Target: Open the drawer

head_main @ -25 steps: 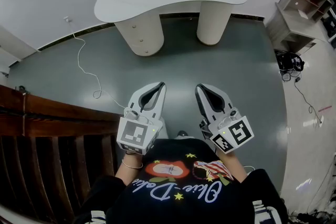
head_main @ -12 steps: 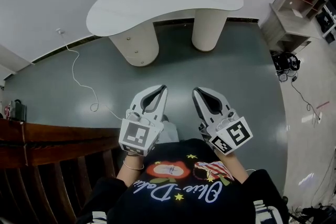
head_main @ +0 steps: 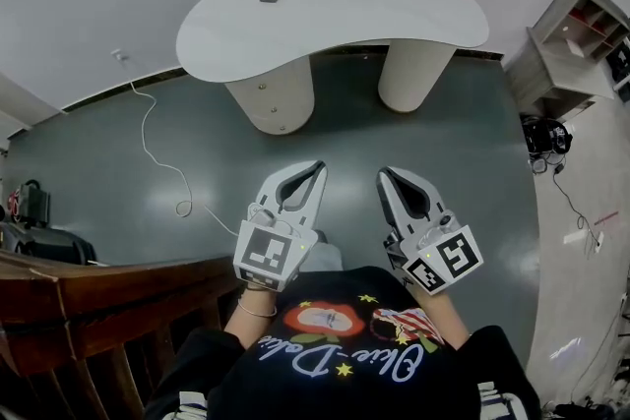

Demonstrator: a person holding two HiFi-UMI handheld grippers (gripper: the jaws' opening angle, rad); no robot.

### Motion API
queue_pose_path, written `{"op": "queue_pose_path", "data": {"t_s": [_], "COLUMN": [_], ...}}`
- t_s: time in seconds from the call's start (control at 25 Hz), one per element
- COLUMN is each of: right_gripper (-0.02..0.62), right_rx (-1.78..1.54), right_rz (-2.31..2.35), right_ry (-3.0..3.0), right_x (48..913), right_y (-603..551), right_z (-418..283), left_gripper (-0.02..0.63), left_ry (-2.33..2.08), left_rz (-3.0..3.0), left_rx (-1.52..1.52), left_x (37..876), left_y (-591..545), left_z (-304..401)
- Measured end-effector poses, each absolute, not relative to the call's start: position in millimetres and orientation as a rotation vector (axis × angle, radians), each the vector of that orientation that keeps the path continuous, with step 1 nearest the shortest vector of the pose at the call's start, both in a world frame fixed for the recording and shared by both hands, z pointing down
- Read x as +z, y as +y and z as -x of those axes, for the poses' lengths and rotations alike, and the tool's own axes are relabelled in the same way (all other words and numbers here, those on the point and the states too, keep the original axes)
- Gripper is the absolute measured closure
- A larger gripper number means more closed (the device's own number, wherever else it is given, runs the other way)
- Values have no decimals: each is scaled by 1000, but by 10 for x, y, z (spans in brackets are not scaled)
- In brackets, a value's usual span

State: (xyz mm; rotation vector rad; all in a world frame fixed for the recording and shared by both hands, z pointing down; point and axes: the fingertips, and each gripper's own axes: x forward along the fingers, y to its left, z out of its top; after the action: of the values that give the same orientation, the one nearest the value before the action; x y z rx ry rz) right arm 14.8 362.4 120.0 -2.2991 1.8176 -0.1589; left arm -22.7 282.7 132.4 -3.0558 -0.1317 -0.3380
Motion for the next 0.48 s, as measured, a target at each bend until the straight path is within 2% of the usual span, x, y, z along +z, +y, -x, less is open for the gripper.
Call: {"op": "queue_pose_path", "data": {"t_s": [0.48], "right_gripper": [600], "right_rx": [-190], "right_rz": [2299], "right_ry": [1880], "right_x": [1265], "right_y": [2677], "right_z": [-292], "left_gripper": [602], "left_ry": [-97], "left_rz": [3074], "left_rx": [-337], "left_x": [1450], "left_y": [1905], "left_z": [135]}}
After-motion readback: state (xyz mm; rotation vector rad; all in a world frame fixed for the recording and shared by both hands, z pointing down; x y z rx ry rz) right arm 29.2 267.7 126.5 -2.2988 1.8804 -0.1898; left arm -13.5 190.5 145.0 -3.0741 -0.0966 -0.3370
